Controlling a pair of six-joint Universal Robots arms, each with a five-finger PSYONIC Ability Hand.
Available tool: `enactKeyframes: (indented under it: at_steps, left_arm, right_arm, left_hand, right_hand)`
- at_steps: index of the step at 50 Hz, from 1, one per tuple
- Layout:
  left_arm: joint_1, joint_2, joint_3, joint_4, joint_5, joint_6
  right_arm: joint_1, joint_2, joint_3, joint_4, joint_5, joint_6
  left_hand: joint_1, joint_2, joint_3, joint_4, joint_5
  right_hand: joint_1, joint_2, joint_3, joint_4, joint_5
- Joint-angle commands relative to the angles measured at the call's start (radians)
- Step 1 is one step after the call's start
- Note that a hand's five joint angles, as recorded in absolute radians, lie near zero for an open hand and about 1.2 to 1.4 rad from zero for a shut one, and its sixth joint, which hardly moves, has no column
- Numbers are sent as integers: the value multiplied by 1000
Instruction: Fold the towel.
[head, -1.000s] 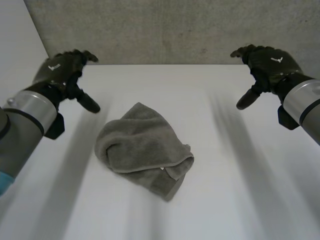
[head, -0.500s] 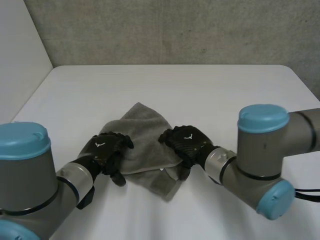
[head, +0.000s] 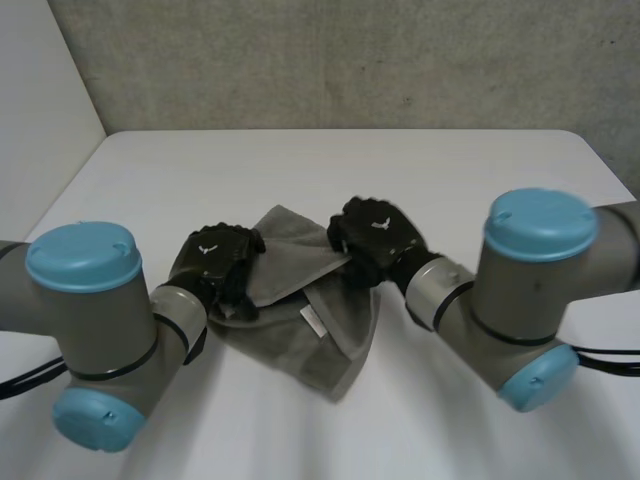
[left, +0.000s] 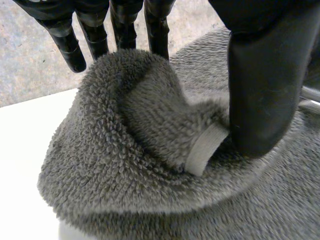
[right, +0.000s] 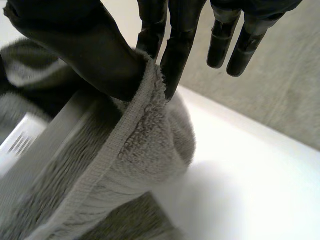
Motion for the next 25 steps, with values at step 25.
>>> enactKeyframes:
  at_steps: [25]
  left_arm:
    - [1,-64,320,5,32,54]
  right_arm:
    - [-201,-186,19,92,-208,19]
  left_hand:
    - [981,974,-58,-66,968]
  right_hand:
    - [73,90,-53,-76,59]
